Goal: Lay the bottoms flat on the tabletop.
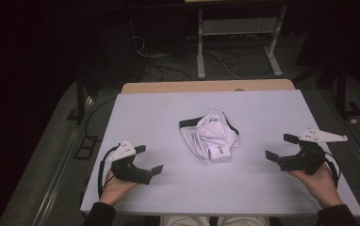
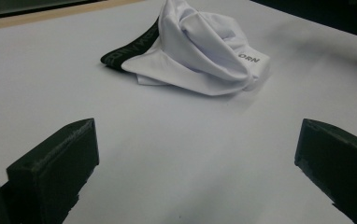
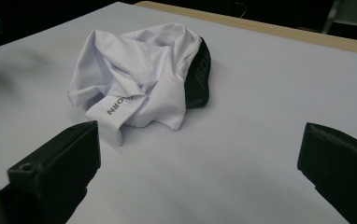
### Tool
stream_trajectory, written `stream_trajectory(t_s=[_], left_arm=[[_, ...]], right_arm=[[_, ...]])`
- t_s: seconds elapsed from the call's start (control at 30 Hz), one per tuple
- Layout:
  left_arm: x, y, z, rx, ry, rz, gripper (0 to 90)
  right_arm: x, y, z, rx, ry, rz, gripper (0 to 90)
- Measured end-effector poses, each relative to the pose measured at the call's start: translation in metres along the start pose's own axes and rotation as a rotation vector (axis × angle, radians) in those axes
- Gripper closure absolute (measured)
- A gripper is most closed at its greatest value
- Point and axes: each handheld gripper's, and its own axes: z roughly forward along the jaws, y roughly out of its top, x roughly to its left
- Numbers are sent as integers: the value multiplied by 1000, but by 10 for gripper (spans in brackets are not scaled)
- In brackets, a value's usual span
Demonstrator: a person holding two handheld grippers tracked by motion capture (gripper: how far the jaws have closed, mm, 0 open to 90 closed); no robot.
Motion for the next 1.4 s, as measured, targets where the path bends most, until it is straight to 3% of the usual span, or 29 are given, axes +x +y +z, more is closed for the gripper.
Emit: stream_trajectory(t_s=[0.33, 0.73, 1.07, 1.4], left_arm=[[-3, 13, 4, 6, -9, 20, 0], [1, 37, 7, 2, -21, 39, 0], [13, 56, 14, 13, -26, 12, 0], [20, 70, 33, 18, -41, -14, 0]], right_arm=[[0, 10, 3, 11, 10, -1, 0], [-1, 38, 15, 29, 26, -16, 0], [-2, 58, 31, 60, 36, -34, 0], [-9, 69, 51, 103, 47, -21, 0]])
